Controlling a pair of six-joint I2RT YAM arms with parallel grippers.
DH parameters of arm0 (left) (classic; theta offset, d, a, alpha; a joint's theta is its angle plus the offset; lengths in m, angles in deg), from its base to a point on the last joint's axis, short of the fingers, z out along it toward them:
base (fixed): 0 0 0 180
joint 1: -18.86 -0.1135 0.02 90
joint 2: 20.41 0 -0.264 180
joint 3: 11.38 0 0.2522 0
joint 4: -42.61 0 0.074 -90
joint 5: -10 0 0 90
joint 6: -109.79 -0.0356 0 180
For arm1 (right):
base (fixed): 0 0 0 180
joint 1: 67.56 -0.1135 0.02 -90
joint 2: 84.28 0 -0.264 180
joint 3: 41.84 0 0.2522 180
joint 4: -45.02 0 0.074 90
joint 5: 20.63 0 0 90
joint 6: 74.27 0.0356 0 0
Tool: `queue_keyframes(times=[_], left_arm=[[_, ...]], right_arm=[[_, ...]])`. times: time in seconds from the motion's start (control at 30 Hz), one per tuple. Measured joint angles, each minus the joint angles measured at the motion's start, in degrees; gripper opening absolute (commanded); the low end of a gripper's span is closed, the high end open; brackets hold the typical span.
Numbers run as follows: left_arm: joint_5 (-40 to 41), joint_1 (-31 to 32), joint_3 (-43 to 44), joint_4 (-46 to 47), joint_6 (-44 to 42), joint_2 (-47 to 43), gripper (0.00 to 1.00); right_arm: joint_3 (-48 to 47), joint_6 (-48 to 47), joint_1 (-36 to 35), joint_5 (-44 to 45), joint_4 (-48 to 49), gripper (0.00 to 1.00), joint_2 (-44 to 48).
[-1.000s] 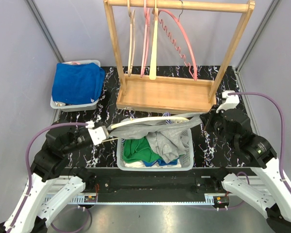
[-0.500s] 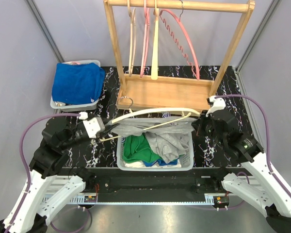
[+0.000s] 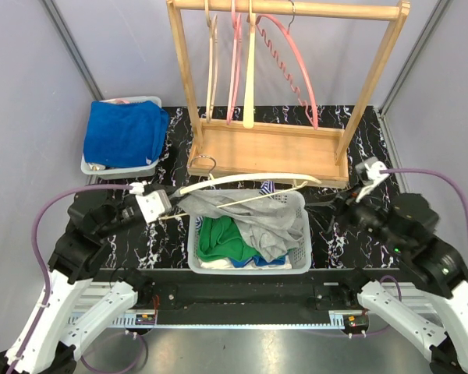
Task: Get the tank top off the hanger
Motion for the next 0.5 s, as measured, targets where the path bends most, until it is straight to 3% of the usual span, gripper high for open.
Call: queue_keyframes(times=[0.27, 0.5], left_arm=[[0.5, 0.0, -2.0, -4.3, -7.0, 0.7, 0.0], [-3.6, 0.0, -2.0, -6.7, -10.7, 4.1, 0.0]], right_arm=[[-12.9, -4.3, 0.0, -6.1, -4.7, 0.66, 1.6], [-13.1, -7.3, 0.0, -12.6, -2.3, 0.66, 0.3]])
